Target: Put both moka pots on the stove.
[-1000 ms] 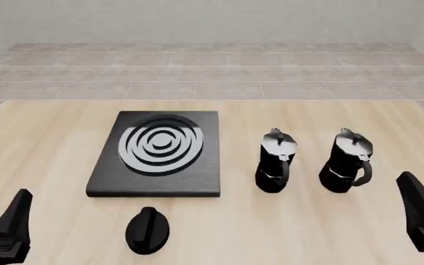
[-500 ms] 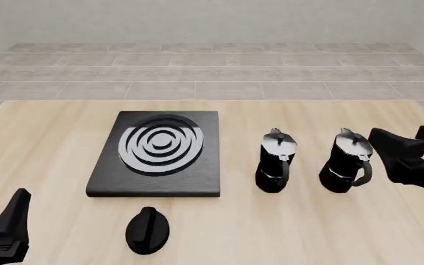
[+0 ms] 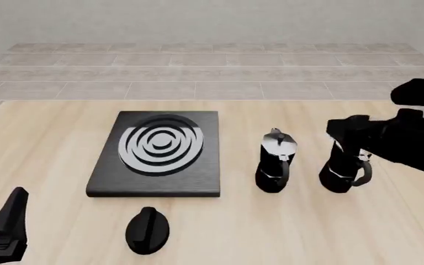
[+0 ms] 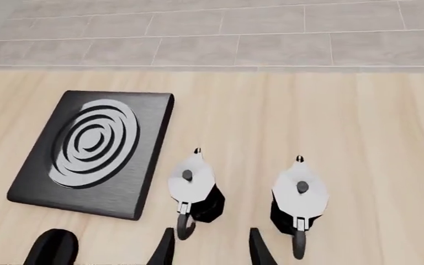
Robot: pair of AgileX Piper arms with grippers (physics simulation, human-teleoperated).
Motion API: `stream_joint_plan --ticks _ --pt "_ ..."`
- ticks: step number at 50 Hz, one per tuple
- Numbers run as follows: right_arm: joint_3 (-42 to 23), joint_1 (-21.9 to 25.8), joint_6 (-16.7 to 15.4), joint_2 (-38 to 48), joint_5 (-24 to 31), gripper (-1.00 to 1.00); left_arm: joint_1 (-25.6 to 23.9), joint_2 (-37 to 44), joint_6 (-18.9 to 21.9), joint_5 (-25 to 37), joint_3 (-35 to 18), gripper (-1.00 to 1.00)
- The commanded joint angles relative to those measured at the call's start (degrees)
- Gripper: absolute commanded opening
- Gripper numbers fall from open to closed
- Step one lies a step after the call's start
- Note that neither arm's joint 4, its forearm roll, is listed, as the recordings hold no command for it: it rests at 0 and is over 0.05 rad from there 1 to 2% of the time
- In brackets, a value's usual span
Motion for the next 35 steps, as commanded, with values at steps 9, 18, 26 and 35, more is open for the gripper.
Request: stream_joint_plan --ticks 9,18,26,35 --pt "-3.7 2.7 1.8 10.6 -1.5 1.00 0.1 0.0 0.2 -0.1 -0.1 1.00" --pt "-4.6 3.2 2.2 15.3 -3.9 1.00 0.3 0.0 0.3 -0.4 -0.1 1.00" --pt "-3.5 4.2 3.2 16.9 -5.6 1.00 0.4 0.0 0.2 -0.3 -0.4 1.00" --pt "-1.4 5.1 4.7 19.3 -8.6 1.00 0.5 0.0 0.1 -0.4 -0.4 1.00"
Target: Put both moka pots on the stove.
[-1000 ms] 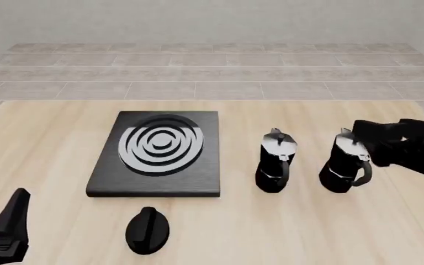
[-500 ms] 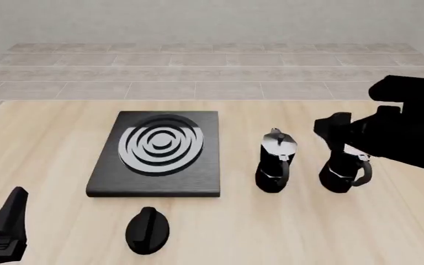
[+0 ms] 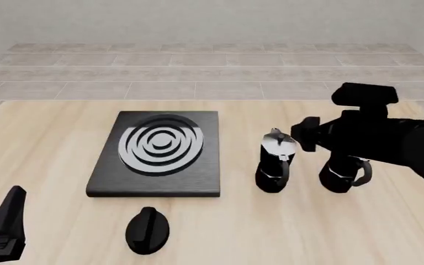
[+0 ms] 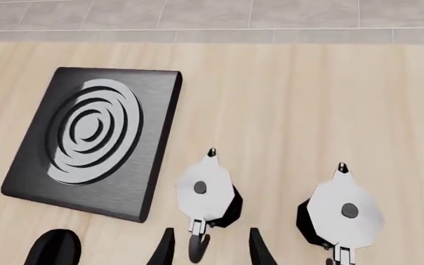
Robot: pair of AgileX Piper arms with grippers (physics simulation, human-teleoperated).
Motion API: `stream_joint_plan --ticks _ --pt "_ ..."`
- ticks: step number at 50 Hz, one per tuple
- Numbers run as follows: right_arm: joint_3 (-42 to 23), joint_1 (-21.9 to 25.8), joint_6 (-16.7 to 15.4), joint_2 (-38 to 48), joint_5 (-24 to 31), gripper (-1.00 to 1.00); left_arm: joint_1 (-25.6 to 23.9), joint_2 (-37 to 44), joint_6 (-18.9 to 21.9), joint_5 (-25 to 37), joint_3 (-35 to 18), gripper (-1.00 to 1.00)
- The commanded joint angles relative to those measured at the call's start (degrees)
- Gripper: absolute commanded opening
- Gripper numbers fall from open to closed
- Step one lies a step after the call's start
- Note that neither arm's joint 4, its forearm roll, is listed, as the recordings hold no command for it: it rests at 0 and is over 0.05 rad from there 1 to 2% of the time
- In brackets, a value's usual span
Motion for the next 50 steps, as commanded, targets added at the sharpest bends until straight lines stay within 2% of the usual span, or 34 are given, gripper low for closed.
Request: stream_joint_plan --ticks 1,22,50 --pt "1.7 1.0 1.5 3.3 -3.3 1.00 0.2 0.0 -0.1 -0.2 0.1 1.00" --pt "6.4 1.7 4.0 6.1 -8.3 1.00 0.2 0.0 -0.3 -0.2 -0.1 1.00" --pt "6.8 3.1 4.4 10.5 -12.7 1.00 0.3 0.0 -0.4 -0.4 0.2 1.00"
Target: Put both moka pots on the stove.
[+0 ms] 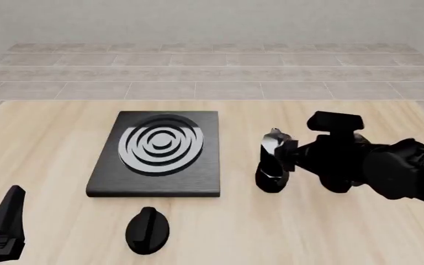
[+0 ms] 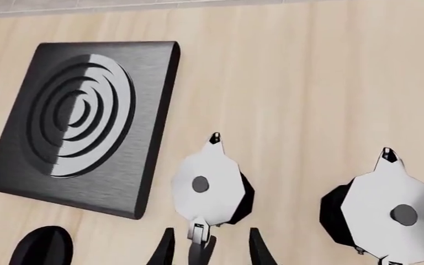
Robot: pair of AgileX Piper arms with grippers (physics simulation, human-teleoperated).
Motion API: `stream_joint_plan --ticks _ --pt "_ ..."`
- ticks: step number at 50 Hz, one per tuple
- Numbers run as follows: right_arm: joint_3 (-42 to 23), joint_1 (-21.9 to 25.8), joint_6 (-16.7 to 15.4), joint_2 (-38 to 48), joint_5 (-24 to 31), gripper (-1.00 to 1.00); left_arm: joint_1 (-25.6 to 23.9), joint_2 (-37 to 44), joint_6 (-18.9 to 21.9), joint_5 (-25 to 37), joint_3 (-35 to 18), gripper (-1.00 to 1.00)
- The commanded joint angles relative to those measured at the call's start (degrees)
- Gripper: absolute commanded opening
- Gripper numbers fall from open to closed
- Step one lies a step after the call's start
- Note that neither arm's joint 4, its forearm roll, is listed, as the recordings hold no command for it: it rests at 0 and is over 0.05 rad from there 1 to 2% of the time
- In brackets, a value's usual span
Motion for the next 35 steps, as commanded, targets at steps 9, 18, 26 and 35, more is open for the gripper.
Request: stream_joint_plan --ticks 9,18,26,35 --pt "1.5 1.0 1.3 3.0 -3.2 1.00 0.0 0.0 -0.2 -0.1 0.2 1.00" --pt "1.9 1.8 2.1 3.7 -4.0 1.00 0.0 0.0 -0.2 0.3 -0.1 1.00" --pt "2.3 2.4 2.7 4.4 -5.1 1.00 0.0 0.0 -0.2 -0.1 0.2 1.00" --pt "2.3 2.9 3.2 5.7 -6.0 1.00 0.0 0.0 -0.1 0.2 0.0 1.00"
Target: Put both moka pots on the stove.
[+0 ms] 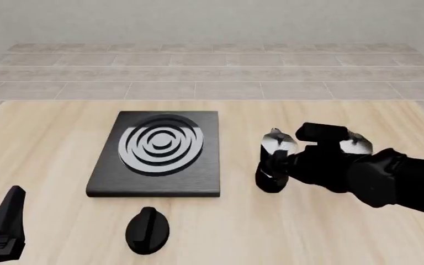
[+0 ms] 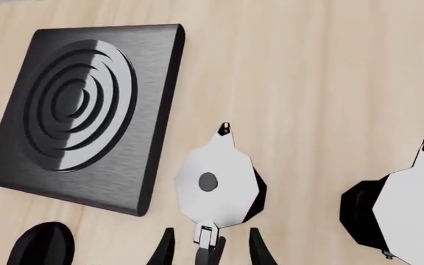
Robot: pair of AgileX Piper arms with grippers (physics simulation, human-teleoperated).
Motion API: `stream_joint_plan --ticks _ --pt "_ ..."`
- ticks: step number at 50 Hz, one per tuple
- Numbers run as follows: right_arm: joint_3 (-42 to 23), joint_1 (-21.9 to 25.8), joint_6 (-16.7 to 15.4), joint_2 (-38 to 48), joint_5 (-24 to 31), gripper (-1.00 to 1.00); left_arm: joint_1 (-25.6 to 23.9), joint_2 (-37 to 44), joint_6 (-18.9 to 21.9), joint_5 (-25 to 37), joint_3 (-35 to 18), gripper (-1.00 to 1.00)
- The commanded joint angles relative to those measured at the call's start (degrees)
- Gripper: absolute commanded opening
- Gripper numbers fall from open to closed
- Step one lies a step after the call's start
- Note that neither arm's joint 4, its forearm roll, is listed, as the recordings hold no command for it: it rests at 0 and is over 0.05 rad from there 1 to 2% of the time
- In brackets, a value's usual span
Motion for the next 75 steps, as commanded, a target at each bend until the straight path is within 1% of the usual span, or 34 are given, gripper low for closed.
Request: stream_joint_plan --ticks 1,9,13,14,15,17,20,24,28,29,30,34,38,41,43,45,47,49,51,53,58,61,65,67,68,70,71,74,75 --pt "0.3 0.5 0.5 1.4 -1.3 1.00 0.0 0.0 0.1 0.2 -0.2 1.00" --pt "0.7 0.8 1.0 1.7 -1.7 1.00 0.0 0.0 0.1 0.2 -0.1 1.00" --pt "0.4 0.1 -0.8 1.2 -1.4 1.00 0.0 0.0 0.2 0.4 -0.2 1.00" --pt "0.4 -0.3 -1.1 0.9 -1.2 -1.00 0.0 0.0 0.2 0.4 -0.2 1.00" --pt "0.1 -1.3 -3.7 -0.5 -1.1 -1.00 0.0 0.0 0.2 0.5 -0.3 1.00" --pt "0.0 -0.7 -3.7 -0.9 -0.8 -1.00 0.0 0.0 0.2 0.4 -0.2 1.00" --pt "0.0 -1.0 -5.9 -1.4 -0.9 -1.00 0.0 0.0 0.2 0.2 0.0 1.00" --pt "0.2 -0.5 -6.6 -2.1 -1.2 -1.00 0.0 0.0 0.3 0.4 -0.2 1.00" --pt "0.5 0.6 -8.8 -3.7 -1.9 -1.00 0.1 0.0 0.3 0.4 -0.2 1.00" --pt "0.6 0.7 -8.7 -3.8 -2.1 -1.00 0.1 0.0 0.4 0.3 -0.2 1.00" --pt "0.7 0.8 -9.6 -4.4 -2.4 -1.00 0.1 0.0 0.4 0.3 -0.2 1.00" --pt "1.1 1.2 -10.1 -5.2 -2.9 -1.00 0.1 0.0 0.4 0.2 -0.1 1.00" --pt "1.0 1.6 -11.7 -6.7 -3.2 -1.00 0.1 0.0 0.5 0.3 -0.2 1.00" --pt "0.7 1.9 -12.0 -7.3 -2.7 -1.00 0.0 0.0 0.5 0.2 0.0 1.00" --pt "0.3 2.0 -12.9 -8.1 -2.5 -1.00 0.0 0.0 0.5 0.3 -0.2 1.00" --pt "0.1 2.0 -12.6 -8.1 -2.4 -1.00 0.0 0.0 0.5 0.3 -0.2 1.00" --pt "-0.2 2.1 -13.5 -8.9 -2.4 -1.00 0.1 0.0 0.5 0.2 -0.1 1.00" --pt "-0.5 2.3 -13.4 -9.0 -2.2 -1.00 0.1 0.0 0.6 0.1 0.0 1.00" --pt "-0.8 2.4 -14.4 -9.5 -2.5 -1.00 0.1 0.0 0.6 0.3 -0.2 1.00" --pt "-1.3 2.4 -14.4 -9.3 -2.3 -1.00 0.1 0.0 0.6 0.3 -0.2 1.00" --pt "-3.7 3.5 -14.5 -8.7 -1.9 -1.00 0.0 0.0 0.7 0.3 -0.2 1.00" --pt "-5.1 4.0 -14.0 -7.7 -1.5 -1.00 0.0 0.0 0.7 0.2 -0.1 1.00" --pt "-8.4 5.3 -14.8 -6.2 -0.6 -1.00 0.0 0.0 0.7 0.1 -0.1 1.00" --pt "-10.0 5.6 -14.6 -5.4 0.2 -1.00 0.0 0.0 0.8 0.2 -0.2 1.00" --pt "-11.2 6.0 -15.4 -5.0 0.7 -1.00 0.0 0.0 0.8 0.3 -0.3 1.00" --pt "-12.9 6.7 -15.4 -4.2 1.5 -1.00 0.0 0.0 0.8 0.2 -0.3 1.00" --pt "-14.2 7.5 -16.3 -3.6 2.1 -1.00 0.1 0.0 0.9 0.3 -0.4 1.00" --pt "-16.0 8.5 -16.8 -3.0 2.9 -1.00 0.1 0.0 1.0 0.3 -0.4 1.00" --pt "-18.0 9.5 -17.7 -2.2 3.6 -1.00 0.1 0.0 1.0 0.2 -0.3 1.00"
